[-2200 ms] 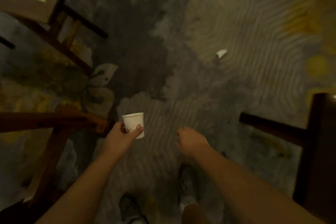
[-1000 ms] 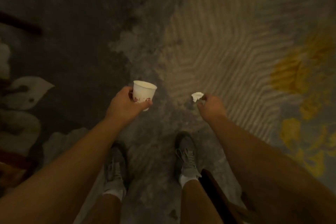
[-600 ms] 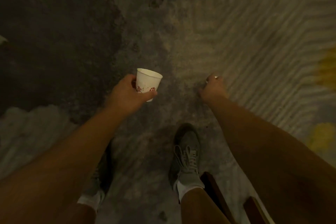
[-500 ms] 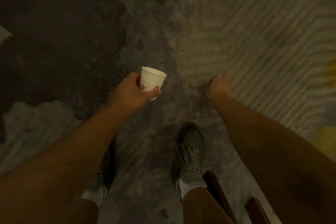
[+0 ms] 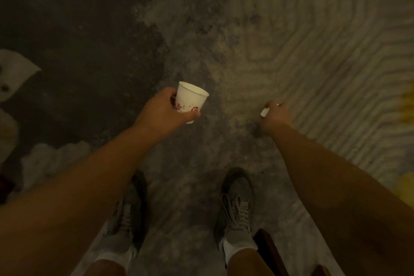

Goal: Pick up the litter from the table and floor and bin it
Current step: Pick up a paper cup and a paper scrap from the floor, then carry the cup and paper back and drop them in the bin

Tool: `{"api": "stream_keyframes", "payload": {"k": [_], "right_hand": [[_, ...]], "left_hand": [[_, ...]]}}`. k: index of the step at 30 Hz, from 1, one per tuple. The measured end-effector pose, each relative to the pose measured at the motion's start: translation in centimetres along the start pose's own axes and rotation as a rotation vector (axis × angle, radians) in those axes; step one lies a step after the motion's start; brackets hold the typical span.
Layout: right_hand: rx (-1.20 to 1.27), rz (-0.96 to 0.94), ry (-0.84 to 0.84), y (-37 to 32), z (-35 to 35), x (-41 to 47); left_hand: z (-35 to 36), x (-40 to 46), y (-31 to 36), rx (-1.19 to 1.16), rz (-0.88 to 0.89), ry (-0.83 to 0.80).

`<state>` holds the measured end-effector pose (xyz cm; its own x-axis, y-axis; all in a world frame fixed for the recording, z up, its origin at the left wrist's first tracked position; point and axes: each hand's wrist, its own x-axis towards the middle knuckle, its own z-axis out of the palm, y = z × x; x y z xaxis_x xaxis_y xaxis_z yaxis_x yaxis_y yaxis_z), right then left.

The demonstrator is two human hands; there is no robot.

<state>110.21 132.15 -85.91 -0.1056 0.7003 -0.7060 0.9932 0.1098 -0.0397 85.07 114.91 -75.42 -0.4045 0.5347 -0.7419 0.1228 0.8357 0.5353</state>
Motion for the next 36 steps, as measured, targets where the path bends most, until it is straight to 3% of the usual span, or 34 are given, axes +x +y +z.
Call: {"api": "stream_keyframes", "payload": {"k": [8, 15, 22, 27, 31, 36], "right_hand": [[0.075, -0.181, -0.028, -0.7, -0.5, -4.3], [0.308, -0.481, 0.013, -7.9, -12.7, -16.6], [0.298, -0.844, 0.091, -19.6, -30.7, -32.2], [0.282, -1.126, 0.175, -26.1, -40.3, -45.9], [0.268, -1.329, 0.175, -29.9, -43.1, -57.9], [0.171, -1.572, 0.103, -31.8, -40.1, -73.4]], "left_hand": [[1.7, -2.6, -0.7, -0.012, -0.022, -0.061], [-7.1, -11.1, 6.8, -0.071, -0.024, 0.058], [-22.6, -26.9, 16.0, -0.186, -0.032, 0.414], [-32.0, -42.5, 18.6, -0.307, -0.023, 0.740], [-36.4, -55.7, 16.5, -0.386, -0.023, 0.966], [-37.6, -72.7, 8.5, -0.489, -0.018, 1.109]]}}
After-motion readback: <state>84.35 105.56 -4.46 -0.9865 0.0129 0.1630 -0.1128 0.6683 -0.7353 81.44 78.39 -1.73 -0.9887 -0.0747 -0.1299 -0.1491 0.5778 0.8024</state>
